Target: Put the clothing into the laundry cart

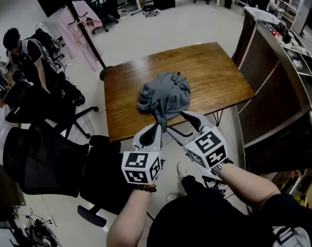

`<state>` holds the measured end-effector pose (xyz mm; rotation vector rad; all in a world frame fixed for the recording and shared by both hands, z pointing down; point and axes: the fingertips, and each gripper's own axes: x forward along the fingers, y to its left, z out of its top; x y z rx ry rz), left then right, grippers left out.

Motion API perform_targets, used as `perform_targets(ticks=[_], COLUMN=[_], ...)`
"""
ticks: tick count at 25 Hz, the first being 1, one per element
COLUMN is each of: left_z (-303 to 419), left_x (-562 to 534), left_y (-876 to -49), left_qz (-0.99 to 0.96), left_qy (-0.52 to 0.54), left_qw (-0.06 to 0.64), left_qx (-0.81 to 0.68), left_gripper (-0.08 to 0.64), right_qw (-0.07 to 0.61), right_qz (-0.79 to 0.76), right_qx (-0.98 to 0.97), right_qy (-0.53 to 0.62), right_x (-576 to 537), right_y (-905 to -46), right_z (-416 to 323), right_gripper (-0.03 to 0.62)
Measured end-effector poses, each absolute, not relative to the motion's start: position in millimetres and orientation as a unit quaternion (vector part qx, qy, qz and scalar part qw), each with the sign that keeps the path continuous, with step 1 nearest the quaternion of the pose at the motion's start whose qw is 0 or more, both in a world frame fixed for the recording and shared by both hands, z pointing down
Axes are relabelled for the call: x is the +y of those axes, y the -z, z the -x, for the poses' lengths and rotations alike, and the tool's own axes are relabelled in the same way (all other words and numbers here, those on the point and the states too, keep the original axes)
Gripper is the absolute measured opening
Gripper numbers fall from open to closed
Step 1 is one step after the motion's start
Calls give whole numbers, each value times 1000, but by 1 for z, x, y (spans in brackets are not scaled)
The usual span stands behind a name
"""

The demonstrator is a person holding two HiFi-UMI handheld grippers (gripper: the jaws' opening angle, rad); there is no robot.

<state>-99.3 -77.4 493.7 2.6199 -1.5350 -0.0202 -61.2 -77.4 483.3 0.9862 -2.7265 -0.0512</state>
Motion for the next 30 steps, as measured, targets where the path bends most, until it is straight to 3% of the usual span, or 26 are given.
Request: perform_targets(ticks=[5, 16, 23, 30], left_z=[103, 108, 128, 144], left_x=[-134, -270, -386, -429], left_y=[-507, -551, -595, -640], left_qz=[-860, -847, -831, -818], left_qy=[0, -26, -40, -50], left_qw=[59, 91, 136, 153], left_qx=[-508, -524, -538, -552], left_gripper=[3, 5, 6, 5], right_qw=[144, 214, 274, 328], right_qz=[-337, -324, -311, -304], right_qx=[-930, -921, -909, -894], right_qy=[14, -23, -41, -22], right_x=[-146, -301, -427, -482], right_y=[-502, -579, -648, -716], right_z=[64, 66, 85, 95], right_gripper=[373, 504, 518, 549])
